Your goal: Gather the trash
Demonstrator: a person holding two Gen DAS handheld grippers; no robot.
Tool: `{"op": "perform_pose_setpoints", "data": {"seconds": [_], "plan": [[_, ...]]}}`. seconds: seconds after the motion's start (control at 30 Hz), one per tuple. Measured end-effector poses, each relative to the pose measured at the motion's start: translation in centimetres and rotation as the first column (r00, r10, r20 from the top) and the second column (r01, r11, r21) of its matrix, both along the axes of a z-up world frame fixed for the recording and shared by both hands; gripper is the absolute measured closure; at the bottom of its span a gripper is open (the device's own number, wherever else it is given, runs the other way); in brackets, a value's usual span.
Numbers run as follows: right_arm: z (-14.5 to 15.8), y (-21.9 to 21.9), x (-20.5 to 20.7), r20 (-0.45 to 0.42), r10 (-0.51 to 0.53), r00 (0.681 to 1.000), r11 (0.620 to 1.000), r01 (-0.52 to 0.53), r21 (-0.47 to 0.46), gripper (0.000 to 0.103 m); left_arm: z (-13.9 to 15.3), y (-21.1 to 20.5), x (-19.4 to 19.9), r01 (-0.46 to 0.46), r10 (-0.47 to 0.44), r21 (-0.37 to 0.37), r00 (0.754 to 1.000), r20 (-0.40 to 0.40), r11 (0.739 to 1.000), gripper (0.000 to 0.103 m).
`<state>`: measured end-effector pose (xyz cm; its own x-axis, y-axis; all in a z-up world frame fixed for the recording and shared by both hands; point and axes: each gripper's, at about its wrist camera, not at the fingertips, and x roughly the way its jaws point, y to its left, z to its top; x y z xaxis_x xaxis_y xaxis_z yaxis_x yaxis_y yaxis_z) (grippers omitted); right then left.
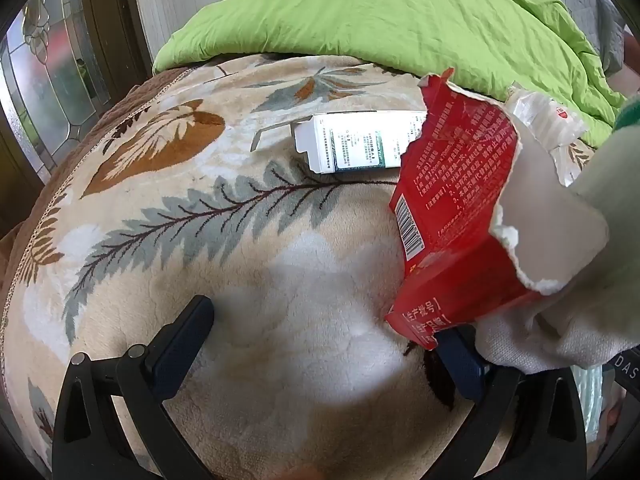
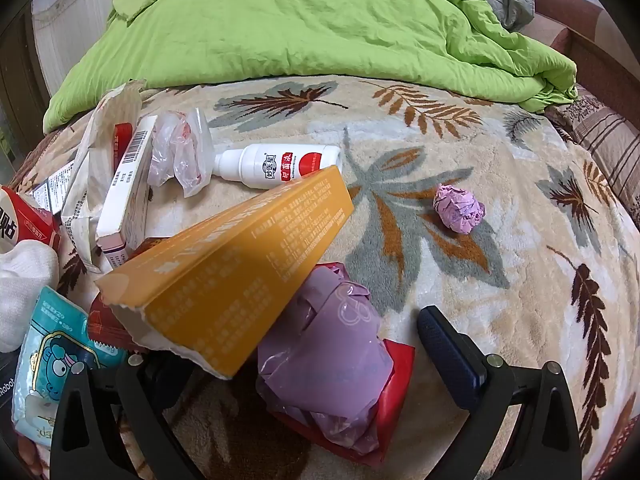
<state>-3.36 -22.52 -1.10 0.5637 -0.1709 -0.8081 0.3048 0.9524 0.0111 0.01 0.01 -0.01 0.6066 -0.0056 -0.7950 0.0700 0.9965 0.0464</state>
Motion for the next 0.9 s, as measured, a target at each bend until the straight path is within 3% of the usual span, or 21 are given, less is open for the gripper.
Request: {"op": "perform_pose_setpoints", "data": {"seconds": [0.33,0.57,0.67,0.8,0.9], "plan": [[0.0,-0.1,0.0,-0.009,0.004,1.000,1.000,-0.004,-0.005,0.000,0.2,0.5,0.0,-0.001,0.001,-0.002,1.000,-0.002,1.000,0.000],[0.9,-0.4,-1.0,-0.047,0.087,0.995,0.996,-0.087,0.001,0.000,1.8,0.2,-2.0,0.007,-0.007,-0.012,1.000,0.030,1.000,0.000],[2.3,-0.1,-3.0,-0.008,0.092,0.996,0.995,-0.092,-0.039,0.001,3.2,0.5,-4.0,0.010,-0.007,-0.043,0.997,0.078,0.999,0.000],[5.6,0.0,-6.7,0.117,0.076,0.990,0.991,-0.063,-0.114,0.003,5.8,0.9,-7.3,0.003,0.011,-0.085,0.986,0.166,0.996,0.000],[7.6,0.6,-9.9,0.171,0.093,0.981,0.990,-0.074,-0.118,0.003,7.8,0.9,-10.6,0.015,0.014,-0.124,0.973,0.229,0.992,0.000]]}}
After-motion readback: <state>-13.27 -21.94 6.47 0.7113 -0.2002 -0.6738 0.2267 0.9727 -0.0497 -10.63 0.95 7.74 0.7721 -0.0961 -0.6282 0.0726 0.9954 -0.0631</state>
